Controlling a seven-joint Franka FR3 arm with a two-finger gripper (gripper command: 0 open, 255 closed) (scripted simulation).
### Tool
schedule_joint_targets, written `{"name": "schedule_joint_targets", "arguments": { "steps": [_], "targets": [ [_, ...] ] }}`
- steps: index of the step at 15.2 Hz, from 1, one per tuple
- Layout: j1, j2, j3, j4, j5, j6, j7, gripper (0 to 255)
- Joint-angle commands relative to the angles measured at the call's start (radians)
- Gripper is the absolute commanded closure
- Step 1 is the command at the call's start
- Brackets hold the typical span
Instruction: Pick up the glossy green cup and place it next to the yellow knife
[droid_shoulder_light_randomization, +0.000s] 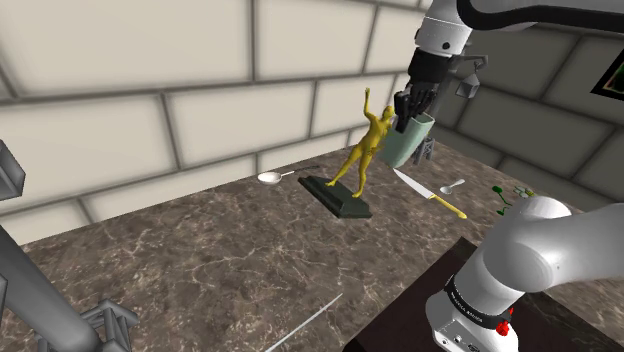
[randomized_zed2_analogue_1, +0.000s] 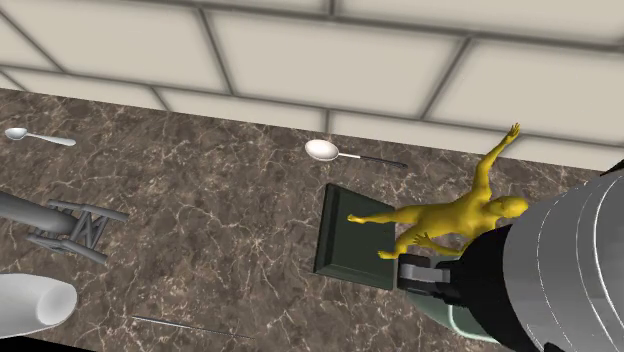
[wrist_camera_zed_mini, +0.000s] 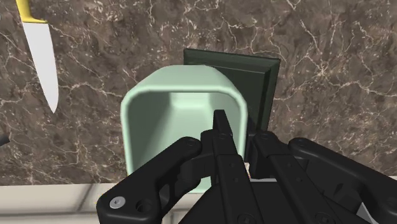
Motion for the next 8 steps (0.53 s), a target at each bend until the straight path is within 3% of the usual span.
{"name": "schedule_joint_targets", "arguments": {
  "steps": [1, 8],
  "targets": [
    [-0.012, -0.050, -0.037, -0.028, -0.024, -0.022, -0.039, 255],
    [-0.068, -0.195, -0.177, -0.084, -0.135, -0.107, -0.183, 255]
  ]
}}
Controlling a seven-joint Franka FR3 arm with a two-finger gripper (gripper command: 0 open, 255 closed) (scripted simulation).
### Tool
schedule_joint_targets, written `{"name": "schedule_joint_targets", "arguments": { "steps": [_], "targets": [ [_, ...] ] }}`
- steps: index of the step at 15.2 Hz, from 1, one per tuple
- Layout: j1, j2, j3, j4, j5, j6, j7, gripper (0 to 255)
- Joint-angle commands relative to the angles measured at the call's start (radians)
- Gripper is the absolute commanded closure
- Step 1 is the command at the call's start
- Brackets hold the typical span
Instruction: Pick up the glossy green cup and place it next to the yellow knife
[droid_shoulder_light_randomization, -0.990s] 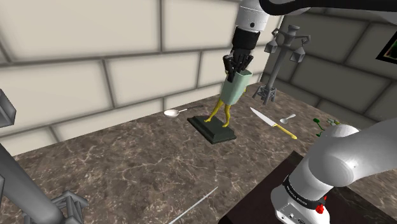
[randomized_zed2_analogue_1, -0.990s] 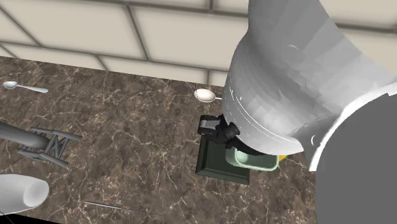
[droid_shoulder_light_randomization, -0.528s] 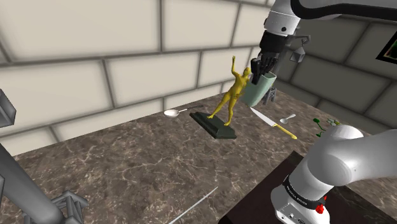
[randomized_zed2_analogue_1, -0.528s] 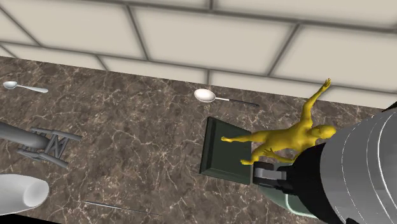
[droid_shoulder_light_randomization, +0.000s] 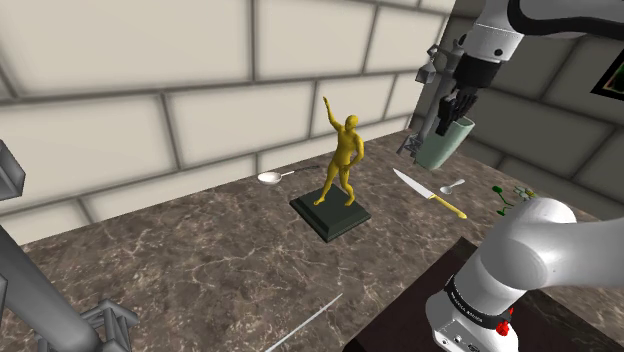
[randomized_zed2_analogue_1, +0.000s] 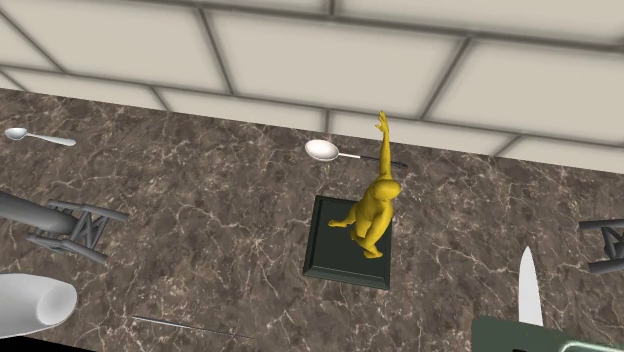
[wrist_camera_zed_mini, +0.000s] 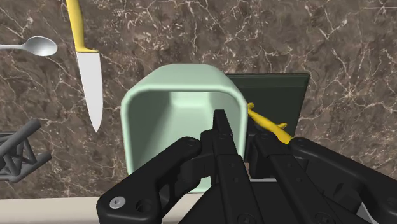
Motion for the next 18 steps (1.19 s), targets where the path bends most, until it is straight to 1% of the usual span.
{"name": "schedule_joint_targets", "arguments": {
  "steps": [1, 8, 15, 16, 18],
  "targets": [
    [-0.018, -0.037, -0.043, -0.012, -0.037, -0.023, -0.045, 255],
    [-0.077, -0.119, -0.197, -0.003, -0.175, -0.094, -0.203, 255],
    [-0.118, -0.142, -0.358, 0.061, -0.319, -0.143, -0.368, 255],
    [-0.121, -0.141, -0.378, 0.073, -0.337, -0.147, -0.388, 255],
    [-0.127, -0.154, -0.386, 0.041, -0.346, -0.129, -0.387, 255]
  ]
}}
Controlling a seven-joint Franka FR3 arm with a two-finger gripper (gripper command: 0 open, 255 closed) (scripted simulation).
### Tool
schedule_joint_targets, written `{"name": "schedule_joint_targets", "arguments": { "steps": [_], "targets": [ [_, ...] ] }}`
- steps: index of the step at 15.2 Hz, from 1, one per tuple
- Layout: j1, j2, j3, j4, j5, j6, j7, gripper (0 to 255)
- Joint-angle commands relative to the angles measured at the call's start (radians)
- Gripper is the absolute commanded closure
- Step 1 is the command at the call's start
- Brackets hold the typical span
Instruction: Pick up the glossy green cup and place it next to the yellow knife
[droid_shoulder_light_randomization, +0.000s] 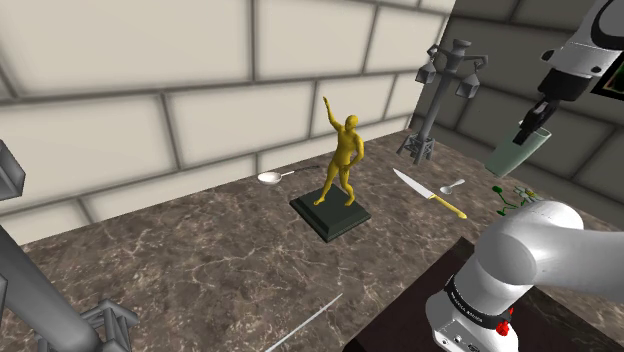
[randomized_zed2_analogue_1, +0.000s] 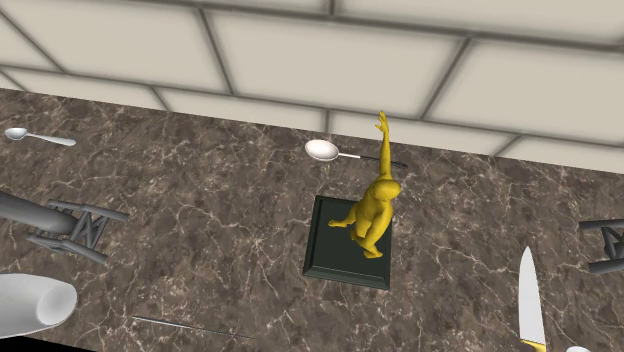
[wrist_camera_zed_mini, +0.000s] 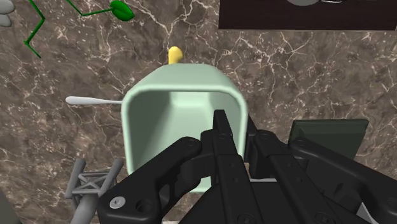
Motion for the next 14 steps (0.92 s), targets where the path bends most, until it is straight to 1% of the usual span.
{"name": "schedule_joint_targets", "arguments": {
  "steps": [1, 14],
  "targets": [
    [-0.006, -0.012, -0.012, -0.026, -0.013, 0.016, -0.003, 255],
    [-0.046, -0.080, -0.087, -0.215, -0.087, 0.137, 0.004, 255]
  ]
}}
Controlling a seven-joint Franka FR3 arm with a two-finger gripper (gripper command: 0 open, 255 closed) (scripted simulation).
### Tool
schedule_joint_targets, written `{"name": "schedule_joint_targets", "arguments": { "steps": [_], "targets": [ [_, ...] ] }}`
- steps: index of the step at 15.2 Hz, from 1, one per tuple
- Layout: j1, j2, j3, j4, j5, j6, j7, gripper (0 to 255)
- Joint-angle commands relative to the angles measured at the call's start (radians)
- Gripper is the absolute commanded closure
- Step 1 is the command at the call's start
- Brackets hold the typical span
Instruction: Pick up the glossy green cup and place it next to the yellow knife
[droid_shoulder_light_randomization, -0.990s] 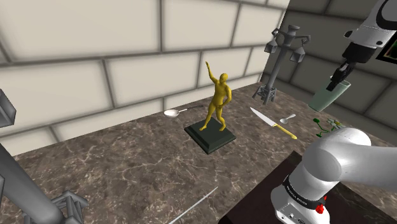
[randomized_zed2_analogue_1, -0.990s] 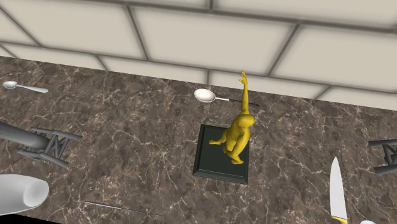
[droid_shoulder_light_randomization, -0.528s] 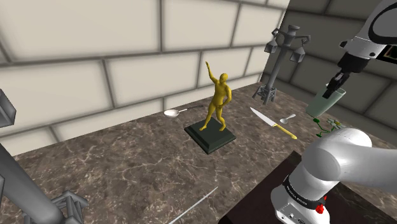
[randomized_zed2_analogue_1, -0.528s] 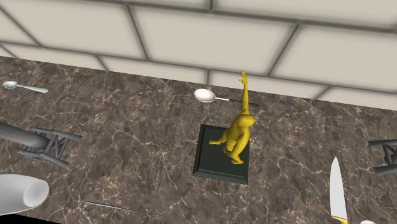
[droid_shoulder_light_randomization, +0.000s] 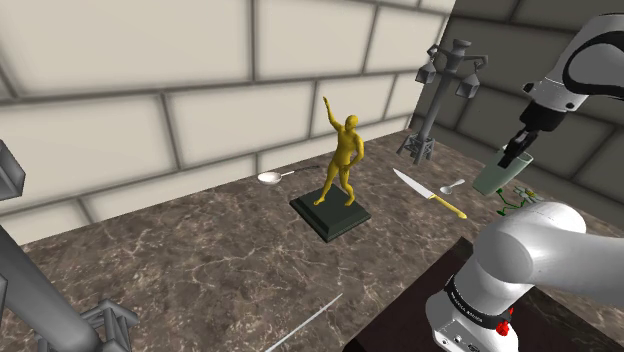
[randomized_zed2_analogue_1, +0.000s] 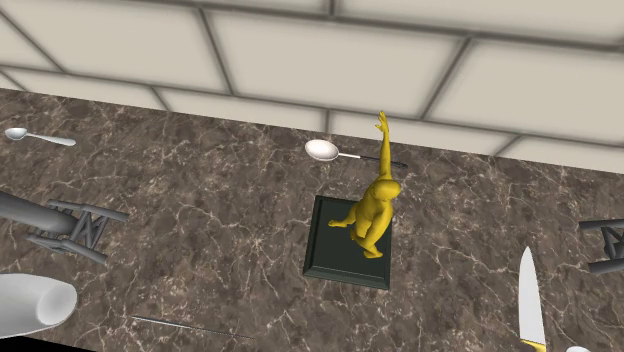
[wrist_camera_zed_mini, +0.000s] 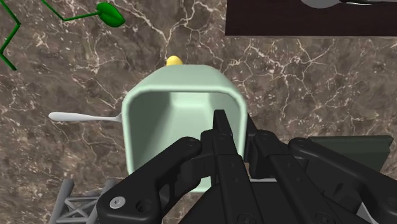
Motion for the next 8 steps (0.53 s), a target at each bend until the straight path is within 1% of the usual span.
{"name": "schedule_joint_targets", "arguments": {
  "steps": [1, 8],
  "targets": [
    [-0.008, -0.010, -0.013, -0.028, -0.013, 0.018, 0.000, 255],
    [-0.033, -0.032, -0.066, -0.119, -0.065, 0.087, 0.002, 255]
  ]
}}
